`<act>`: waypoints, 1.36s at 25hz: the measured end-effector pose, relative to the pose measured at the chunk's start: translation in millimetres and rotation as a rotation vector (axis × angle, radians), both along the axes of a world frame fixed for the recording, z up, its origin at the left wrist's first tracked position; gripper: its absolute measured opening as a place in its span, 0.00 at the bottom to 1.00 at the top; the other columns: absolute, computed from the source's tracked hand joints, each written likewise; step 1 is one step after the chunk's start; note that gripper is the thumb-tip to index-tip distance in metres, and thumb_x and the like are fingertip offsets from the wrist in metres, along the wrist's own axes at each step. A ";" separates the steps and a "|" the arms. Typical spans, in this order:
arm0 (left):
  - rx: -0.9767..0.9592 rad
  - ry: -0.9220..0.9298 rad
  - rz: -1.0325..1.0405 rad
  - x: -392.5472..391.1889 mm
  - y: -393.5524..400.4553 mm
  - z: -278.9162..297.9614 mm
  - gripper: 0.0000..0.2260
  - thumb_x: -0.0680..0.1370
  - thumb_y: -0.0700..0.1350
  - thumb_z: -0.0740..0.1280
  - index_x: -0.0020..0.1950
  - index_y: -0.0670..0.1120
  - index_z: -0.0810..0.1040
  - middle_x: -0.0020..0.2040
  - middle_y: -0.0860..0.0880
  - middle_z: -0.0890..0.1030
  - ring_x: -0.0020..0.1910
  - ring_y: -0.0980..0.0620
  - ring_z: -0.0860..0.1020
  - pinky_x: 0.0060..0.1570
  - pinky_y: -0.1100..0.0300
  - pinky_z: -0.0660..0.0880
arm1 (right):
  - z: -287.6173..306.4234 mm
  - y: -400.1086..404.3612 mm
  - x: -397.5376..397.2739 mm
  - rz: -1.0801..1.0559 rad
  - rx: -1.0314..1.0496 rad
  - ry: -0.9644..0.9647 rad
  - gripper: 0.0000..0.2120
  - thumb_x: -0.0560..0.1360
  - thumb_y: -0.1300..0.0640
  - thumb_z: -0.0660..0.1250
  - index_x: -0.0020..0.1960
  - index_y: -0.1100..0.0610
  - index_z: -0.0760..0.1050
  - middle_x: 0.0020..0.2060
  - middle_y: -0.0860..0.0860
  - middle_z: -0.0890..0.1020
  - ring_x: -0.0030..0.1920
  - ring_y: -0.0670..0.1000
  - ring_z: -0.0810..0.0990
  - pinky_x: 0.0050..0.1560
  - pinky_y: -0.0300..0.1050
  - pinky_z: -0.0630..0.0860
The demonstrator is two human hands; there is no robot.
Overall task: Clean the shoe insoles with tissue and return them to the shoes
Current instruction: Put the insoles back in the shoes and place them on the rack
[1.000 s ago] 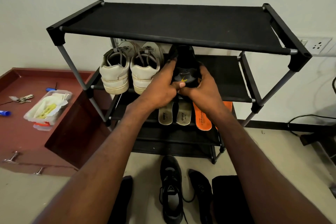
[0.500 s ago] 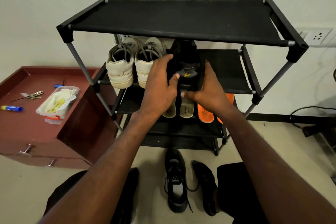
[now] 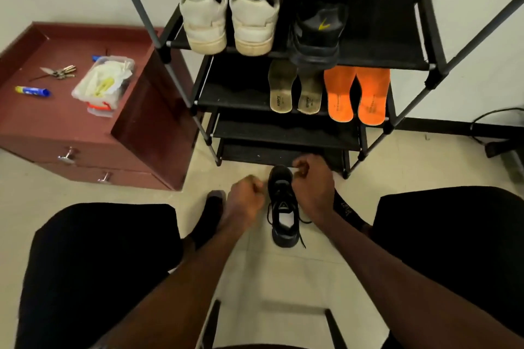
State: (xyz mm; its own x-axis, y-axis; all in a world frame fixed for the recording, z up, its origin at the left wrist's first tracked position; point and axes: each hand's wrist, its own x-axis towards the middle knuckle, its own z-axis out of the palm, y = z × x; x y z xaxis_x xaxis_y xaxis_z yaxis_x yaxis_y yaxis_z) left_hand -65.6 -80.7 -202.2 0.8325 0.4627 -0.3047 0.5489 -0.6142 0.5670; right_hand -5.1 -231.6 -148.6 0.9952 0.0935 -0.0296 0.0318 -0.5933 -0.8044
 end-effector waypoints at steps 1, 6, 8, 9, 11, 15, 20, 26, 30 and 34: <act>0.020 0.150 -0.057 -16.9 3.1 -29.9 0.06 0.81 0.42 0.63 0.51 0.51 0.79 0.52 0.49 0.84 0.47 0.52 0.80 0.47 0.60 0.72 | -25.9 -8.5 -1.2 0.023 -0.071 0.162 0.09 0.74 0.67 0.66 0.50 0.56 0.80 0.47 0.52 0.83 0.49 0.54 0.82 0.45 0.43 0.73; -0.144 0.359 -0.106 -58.1 -7.9 -105.6 0.15 0.82 0.47 0.65 0.67 0.44 0.79 0.66 0.45 0.80 0.67 0.44 0.77 0.64 0.55 0.73 | -131.1 -35.6 -2.6 0.143 -0.492 0.475 0.10 0.79 0.55 0.66 0.55 0.59 0.82 0.54 0.54 0.84 0.57 0.58 0.81 0.52 0.47 0.76; -0.194 0.355 -0.097 -42.4 -14.0 -120.5 0.17 0.83 0.48 0.66 0.71 0.45 0.76 0.70 0.45 0.77 0.69 0.45 0.75 0.67 0.55 0.71 | -159.2 -25.8 1.9 0.196 -0.515 0.515 0.11 0.78 0.51 0.68 0.55 0.57 0.81 0.53 0.53 0.83 0.57 0.58 0.82 0.48 0.46 0.74; -0.193 0.352 -0.096 -30.8 -16.5 -127.0 0.18 0.82 0.48 0.66 0.71 0.45 0.75 0.70 0.45 0.76 0.70 0.45 0.74 0.67 0.54 0.71 | -171.9 -18.0 5.9 0.214 -0.507 0.534 0.11 0.78 0.51 0.68 0.56 0.56 0.80 0.54 0.52 0.83 0.58 0.58 0.81 0.46 0.45 0.71; -0.191 0.336 -0.085 -4.5 -19.8 -142.8 0.19 0.81 0.49 0.67 0.70 0.46 0.74 0.69 0.45 0.76 0.68 0.44 0.74 0.66 0.49 0.74 | -191.0 -0.8 13.9 0.176 -0.478 0.563 0.15 0.77 0.50 0.70 0.61 0.54 0.79 0.56 0.52 0.83 0.58 0.58 0.82 0.46 0.44 0.71; -0.216 0.342 -0.050 46.9 -27.4 -173.0 0.22 0.78 0.57 0.65 0.70 0.54 0.70 0.67 0.47 0.78 0.61 0.44 0.79 0.60 0.43 0.79 | -224.4 17.5 31.9 0.138 -0.601 0.616 0.24 0.76 0.47 0.71 0.68 0.54 0.70 0.60 0.54 0.79 0.56 0.58 0.82 0.51 0.52 0.80; -0.180 0.338 -0.016 60.9 -41.6 -200.3 0.15 0.83 0.55 0.62 0.67 0.50 0.72 0.58 0.48 0.82 0.52 0.46 0.81 0.48 0.54 0.76 | -245.4 22.3 38.2 0.108 -0.717 0.577 0.13 0.84 0.54 0.58 0.64 0.58 0.75 0.58 0.57 0.81 0.57 0.59 0.82 0.48 0.49 0.76; -0.080 0.310 0.076 36.7 -28.5 -168.3 0.13 0.81 0.45 0.66 0.65 0.45 0.75 0.60 0.43 0.82 0.57 0.43 0.82 0.49 0.54 0.75 | -204.8 18.3 19.8 0.153 -0.613 0.508 0.11 0.78 0.59 0.64 0.58 0.60 0.80 0.52 0.58 0.85 0.52 0.60 0.84 0.46 0.48 0.76; -0.017 0.201 -0.001 27.5 -19.4 -89.6 0.13 0.78 0.45 0.68 0.63 0.46 0.76 0.57 0.45 0.81 0.54 0.44 0.81 0.54 0.52 0.80 | -134.1 1.4 7.7 0.187 -0.496 0.395 0.09 0.79 0.57 0.64 0.53 0.56 0.82 0.45 0.54 0.84 0.47 0.58 0.82 0.42 0.44 0.69; 0.225 0.067 -0.212 5.5 -22.2 2.8 0.13 0.82 0.52 0.64 0.65 0.50 0.75 0.59 0.49 0.81 0.59 0.46 0.79 0.62 0.48 0.74 | -57.4 -30.9 -9.5 0.227 -0.367 0.171 0.08 0.79 0.53 0.63 0.51 0.52 0.81 0.45 0.53 0.85 0.48 0.58 0.83 0.42 0.48 0.75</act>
